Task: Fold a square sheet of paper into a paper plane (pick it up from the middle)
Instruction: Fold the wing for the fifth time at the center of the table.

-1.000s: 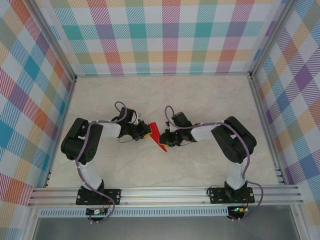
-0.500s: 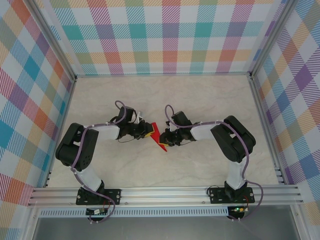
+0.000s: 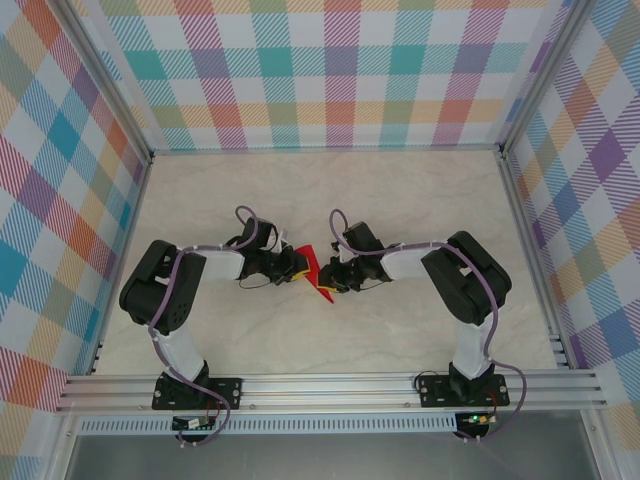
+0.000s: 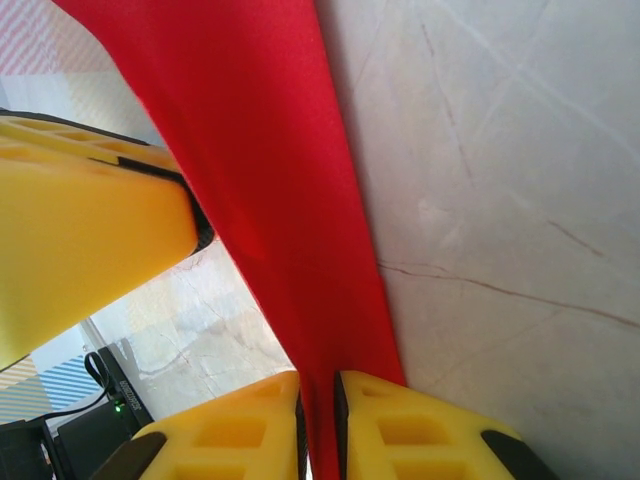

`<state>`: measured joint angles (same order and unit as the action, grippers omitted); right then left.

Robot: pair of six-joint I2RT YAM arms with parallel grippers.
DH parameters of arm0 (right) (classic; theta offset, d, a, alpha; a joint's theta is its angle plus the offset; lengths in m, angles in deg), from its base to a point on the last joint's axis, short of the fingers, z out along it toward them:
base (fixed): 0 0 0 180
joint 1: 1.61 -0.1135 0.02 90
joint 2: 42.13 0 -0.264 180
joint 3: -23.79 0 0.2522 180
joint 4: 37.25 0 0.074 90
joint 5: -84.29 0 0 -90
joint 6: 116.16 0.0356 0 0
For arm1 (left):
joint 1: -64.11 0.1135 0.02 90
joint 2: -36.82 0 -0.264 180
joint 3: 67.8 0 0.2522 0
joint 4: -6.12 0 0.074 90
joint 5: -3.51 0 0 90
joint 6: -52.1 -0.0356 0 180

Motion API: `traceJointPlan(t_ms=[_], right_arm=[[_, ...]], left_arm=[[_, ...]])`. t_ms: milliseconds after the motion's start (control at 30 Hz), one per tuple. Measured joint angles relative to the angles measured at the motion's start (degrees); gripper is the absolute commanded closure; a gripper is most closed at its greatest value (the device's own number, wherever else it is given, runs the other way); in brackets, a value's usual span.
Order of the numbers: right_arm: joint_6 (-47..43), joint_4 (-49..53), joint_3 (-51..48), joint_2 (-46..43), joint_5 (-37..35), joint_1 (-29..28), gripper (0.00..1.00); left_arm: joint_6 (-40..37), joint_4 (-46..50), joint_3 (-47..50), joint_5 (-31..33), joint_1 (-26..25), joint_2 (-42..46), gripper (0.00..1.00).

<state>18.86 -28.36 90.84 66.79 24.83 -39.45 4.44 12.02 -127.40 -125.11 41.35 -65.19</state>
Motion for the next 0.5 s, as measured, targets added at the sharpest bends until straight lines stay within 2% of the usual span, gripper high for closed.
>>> traceJointPlan(t_ms=[200,500], right_arm=[[0.0,0.3,0.2,-0.2,0.1,0.0,0.78],[-0.1,3.2,0.0,-2.2,-0.5,0.0,0.78]], left_arm=[[0.0,0.2,-0.2,0.7,0.0,-0.5,0.84],[0.0,0.4,-1.0,1.0,0.0,-1.5,0.85]])
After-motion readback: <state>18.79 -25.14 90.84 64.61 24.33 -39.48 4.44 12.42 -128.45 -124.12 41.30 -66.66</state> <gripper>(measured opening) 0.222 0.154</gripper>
